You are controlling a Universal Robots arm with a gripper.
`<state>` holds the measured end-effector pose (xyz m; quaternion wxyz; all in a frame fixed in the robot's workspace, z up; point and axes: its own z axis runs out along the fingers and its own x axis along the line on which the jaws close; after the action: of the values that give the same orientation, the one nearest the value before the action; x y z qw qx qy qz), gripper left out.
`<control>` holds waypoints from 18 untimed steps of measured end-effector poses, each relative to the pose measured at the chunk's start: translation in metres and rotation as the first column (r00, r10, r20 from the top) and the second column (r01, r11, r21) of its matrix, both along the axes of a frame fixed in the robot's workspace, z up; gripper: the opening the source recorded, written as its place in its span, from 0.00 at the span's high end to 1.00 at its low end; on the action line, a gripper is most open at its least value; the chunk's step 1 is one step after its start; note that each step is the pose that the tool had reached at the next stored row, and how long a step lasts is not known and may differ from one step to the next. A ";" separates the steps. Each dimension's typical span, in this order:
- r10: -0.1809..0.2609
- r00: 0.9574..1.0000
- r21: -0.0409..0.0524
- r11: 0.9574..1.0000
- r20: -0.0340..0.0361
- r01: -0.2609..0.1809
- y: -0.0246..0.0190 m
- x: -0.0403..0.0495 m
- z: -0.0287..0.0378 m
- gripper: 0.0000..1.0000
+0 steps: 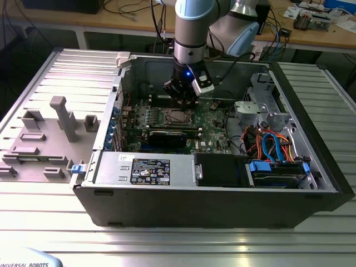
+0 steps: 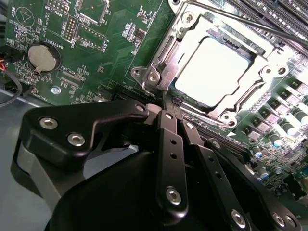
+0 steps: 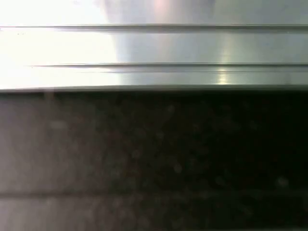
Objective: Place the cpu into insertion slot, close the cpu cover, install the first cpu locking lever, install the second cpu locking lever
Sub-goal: 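Install the first cpu locking lever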
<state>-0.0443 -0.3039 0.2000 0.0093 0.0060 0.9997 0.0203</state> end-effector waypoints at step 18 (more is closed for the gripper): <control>0.000 1.000 0.000 1.000 0.000 0.000 -0.0019 0.0000 0.0119 0.89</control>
<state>-0.0443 -0.3058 0.2118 0.0093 0.0060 0.9997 0.0204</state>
